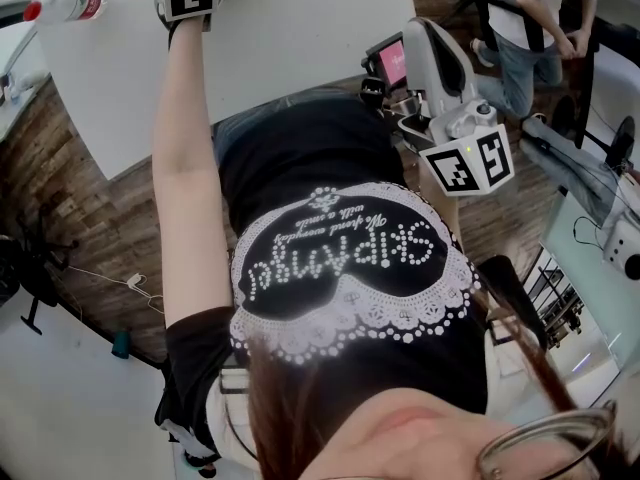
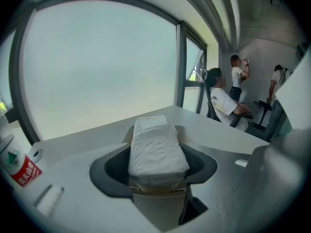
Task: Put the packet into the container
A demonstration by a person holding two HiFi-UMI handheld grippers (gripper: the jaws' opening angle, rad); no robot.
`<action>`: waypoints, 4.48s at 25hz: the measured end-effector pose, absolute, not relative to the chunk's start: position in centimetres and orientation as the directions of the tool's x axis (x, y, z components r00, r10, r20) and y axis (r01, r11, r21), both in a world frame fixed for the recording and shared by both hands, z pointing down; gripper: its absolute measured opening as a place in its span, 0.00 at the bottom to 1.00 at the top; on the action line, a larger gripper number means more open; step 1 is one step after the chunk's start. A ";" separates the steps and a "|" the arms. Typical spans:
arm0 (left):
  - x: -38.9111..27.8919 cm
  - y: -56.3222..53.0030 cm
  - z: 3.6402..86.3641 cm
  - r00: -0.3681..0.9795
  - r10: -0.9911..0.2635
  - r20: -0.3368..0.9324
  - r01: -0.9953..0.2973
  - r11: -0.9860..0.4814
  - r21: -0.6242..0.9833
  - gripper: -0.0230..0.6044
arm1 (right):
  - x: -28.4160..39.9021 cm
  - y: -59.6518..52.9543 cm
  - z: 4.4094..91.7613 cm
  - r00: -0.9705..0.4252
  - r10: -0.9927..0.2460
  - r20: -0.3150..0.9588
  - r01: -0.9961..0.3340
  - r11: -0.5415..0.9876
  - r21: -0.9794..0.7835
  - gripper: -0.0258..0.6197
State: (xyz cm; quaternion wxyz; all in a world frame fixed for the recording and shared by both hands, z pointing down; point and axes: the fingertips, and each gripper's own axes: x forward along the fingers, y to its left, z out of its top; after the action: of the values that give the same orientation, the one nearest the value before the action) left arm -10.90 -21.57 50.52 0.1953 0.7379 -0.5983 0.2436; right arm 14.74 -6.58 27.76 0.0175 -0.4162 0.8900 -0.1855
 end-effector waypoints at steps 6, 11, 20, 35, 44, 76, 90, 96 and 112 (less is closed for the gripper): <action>-10.6 -21.6 50.3 0.165 -0.789 0.592 -0.978 -0.208 -0.004 0.48 | 15.1 -6.2 27.5 -0.646 -0.754 0.120 -0.739 0.579 -0.344 0.04; -10.4 -21.5 50.3 0.166 -0.789 0.592 -0.978 -0.208 -0.004 0.48 | 15.3 -6.0 27.4 -0.643 -0.756 0.118 -0.742 0.579 -0.338 0.04; -10.1 -21.5 50.3 0.159 -0.790 0.592 -0.978 -0.208 -0.015 0.48 | 14.8 -5.9 27.4 -0.646 -0.754 0.121 -0.741 0.581 -0.335 0.04; -9.9 -21.7 50.3 0.169 -0.796 0.582 -0.972 -0.231 -0.033 0.48 | 13.6 -6.4 27.2 -0.662 -0.739 0.122 -0.728 0.597 -0.337 0.04; -9.7 -21.5 49.9 0.157 -0.794 0.587 -0.974 -0.221 -0.039 0.47 | 13.4 -6.6 27.0 -0.671 -0.732 0.120 -0.722 0.606 -0.335 0.04; -9.9 -21.3 49.9 0.148 -0.795 0.588 -0.975 -0.217 -0.048 0.47 | 13.5 -6.7 27.0 -0.679 -0.724 0.121 -0.716 0.615 -0.331 0.04; -9.4 -21.0 49.7 0.183 -0.784 0.592 -0.971 -0.239 -0.016 0.51 | 13.7 -6.7 26.8 -0.676 -0.728 0.112 -0.716 0.614 -0.331 0.04; -9.5 -21.5 47.2 0.177 -0.836 0.520 -0.982 -0.184 0.038 0.55 | 13.9 -6.9 26.7 -0.675 -0.731 0.102 -0.716 0.615 -0.329 0.04; -11.4 -20.9 38.2 0.080 -0.943 0.322 -0.996 -0.090 -0.018 0.04 | 13.8 -7.3 26.6 -0.679 -0.728 0.095 -0.711 0.621 -0.331 0.04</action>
State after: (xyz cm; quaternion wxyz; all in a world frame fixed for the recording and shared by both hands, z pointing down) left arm -11.45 -20.92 38.15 0.1035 0.7274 -0.6665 0.1267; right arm 13.84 -7.26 26.58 0.0243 -0.3996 0.8999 -0.1731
